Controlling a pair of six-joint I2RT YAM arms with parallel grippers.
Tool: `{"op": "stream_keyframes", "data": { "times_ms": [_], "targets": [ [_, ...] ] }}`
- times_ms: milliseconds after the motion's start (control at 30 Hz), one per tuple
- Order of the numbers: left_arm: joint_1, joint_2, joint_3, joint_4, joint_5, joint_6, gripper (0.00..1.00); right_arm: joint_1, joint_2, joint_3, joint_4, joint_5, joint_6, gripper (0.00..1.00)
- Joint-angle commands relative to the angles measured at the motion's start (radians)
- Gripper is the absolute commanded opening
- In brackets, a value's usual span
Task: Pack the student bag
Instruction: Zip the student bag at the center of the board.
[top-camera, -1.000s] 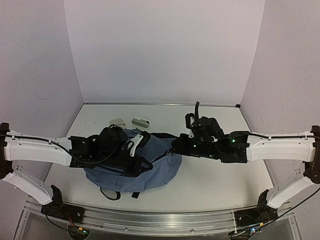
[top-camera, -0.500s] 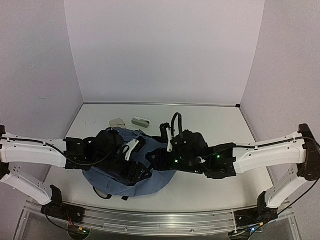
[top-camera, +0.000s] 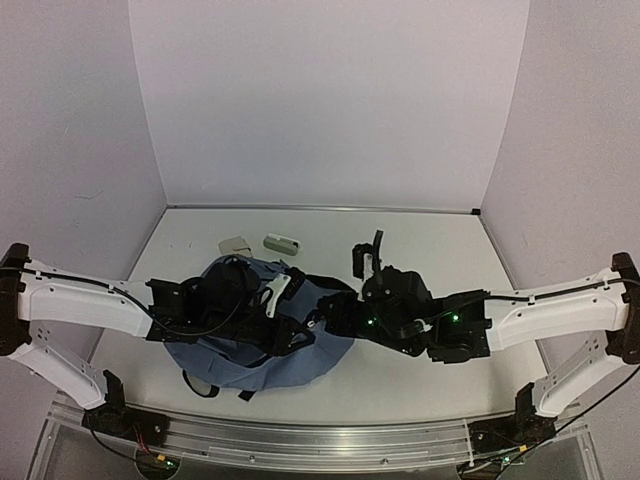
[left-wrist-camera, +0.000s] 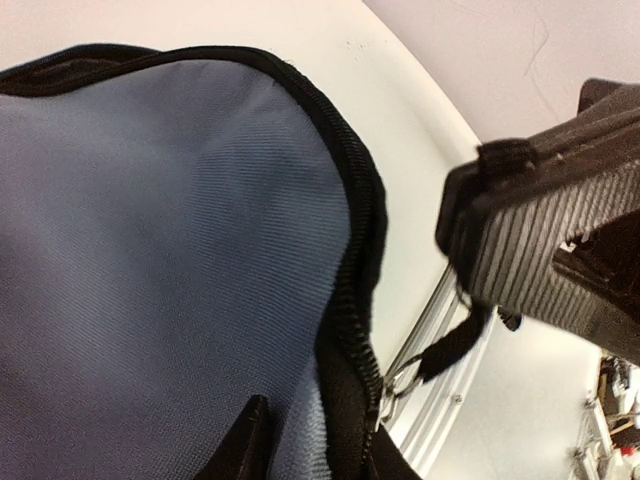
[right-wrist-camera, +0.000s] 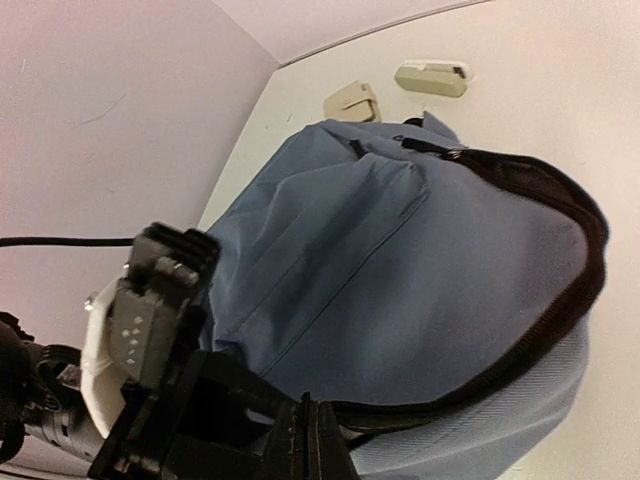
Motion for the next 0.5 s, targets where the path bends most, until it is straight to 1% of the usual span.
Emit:
{"op": "stream_keyframes", "data": {
  "times_ms": [0, 33, 67, 100, 300, 467],
  "targets": [
    [-0.010, -0.028, 0.015, -0.077, -0.005, -0.037, 0.14, -0.010, -0.108, 0.011, -0.080, 0.267, 0.029, 0.00],
    [-0.012, -0.041, 0.005, -0.094, -0.007, -0.044, 0.09, -0.016, -0.117, 0.010, -0.110, 0.293, 0.035, 0.00],
    [-0.013, -0.057, -0.005, -0.106, -0.011, -0.049, 0.06, -0.027, -0.123, 0.008, -0.139, 0.310, 0.045, 0.00],
    [-0.013, -0.071, -0.015, -0.118, -0.015, -0.053, 0.05, -0.046, -0.130, 0.003, -0.152, 0.316, 0.054, 0.00],
    [-0.013, -0.113, -0.024, -0.225, -0.020, -0.049, 0.01, -0.157, -0.156, -0.047, -0.162, 0.284, 0.067, 0.00],
    [-0.013, -0.113, -0.011, -0.299, -0.025, -0.033, 0.00, -0.183, -0.159, -0.014, -0.159, 0.261, -0.003, 0.00]
  ]
}}
